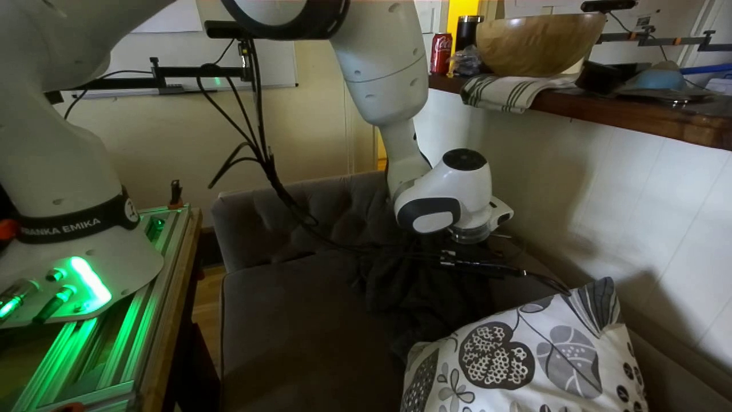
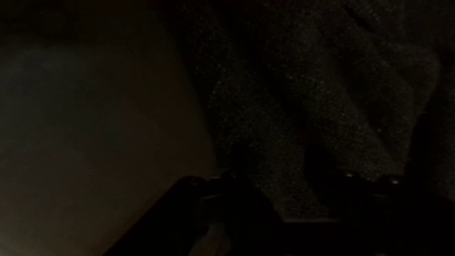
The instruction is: Stretch out the blanket then move the pillow to the right
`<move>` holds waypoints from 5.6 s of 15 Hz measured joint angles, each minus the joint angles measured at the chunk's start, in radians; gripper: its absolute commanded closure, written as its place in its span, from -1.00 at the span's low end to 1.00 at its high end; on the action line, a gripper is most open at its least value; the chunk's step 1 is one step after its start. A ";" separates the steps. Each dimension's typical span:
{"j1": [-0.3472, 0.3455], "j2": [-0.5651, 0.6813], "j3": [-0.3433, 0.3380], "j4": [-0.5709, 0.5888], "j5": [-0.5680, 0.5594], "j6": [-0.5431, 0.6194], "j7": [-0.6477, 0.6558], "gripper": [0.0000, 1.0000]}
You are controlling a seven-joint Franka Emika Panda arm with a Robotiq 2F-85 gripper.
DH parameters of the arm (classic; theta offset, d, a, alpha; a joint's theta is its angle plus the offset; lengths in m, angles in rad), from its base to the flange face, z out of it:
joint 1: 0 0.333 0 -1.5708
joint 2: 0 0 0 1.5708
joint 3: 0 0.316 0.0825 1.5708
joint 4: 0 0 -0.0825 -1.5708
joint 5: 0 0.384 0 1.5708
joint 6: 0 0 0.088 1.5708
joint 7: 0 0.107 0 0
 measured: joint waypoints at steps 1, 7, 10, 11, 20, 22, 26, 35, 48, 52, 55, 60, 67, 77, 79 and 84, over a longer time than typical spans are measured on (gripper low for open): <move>0.001 0.010 -0.002 0.011 -0.018 0.000 0.012 0.79; -0.001 0.033 -0.004 0.040 -0.083 0.000 0.064 0.99; -0.005 0.033 -0.004 0.042 -0.093 0.000 0.084 0.99; -0.006 0.032 -0.003 0.042 -0.093 0.002 0.091 0.99; -0.204 -0.143 0.210 -0.123 -0.211 0.286 0.180 0.99; -0.229 -0.207 0.225 -0.177 -0.286 0.379 0.252 0.99; -0.278 -0.323 0.287 -0.269 -0.294 0.548 0.278 0.96; -0.302 -0.401 0.342 -0.316 -0.294 0.580 0.305 0.99; 0.377 -0.109 -0.325 0.083 -0.215 0.658 0.511 0.99; 0.458 0.026 -0.465 0.259 -0.087 0.661 0.499 0.31; 0.474 0.094 -0.520 0.350 -0.013 0.661 0.451 -0.08; 0.480 0.107 -0.597 0.369 0.016 0.638 0.425 -0.79; 0.442 0.031 -0.666 0.222 -0.034 0.515 0.439 -1.00; 0.308 -0.199 -0.574 -0.013 -0.293 0.253 0.526 -1.00; 0.316 -0.194 -0.583 -0.012 -0.293 0.253 0.533 -1.00; 0.368 -0.171 -0.663 -0.010 -0.283 0.201 0.538 -1.00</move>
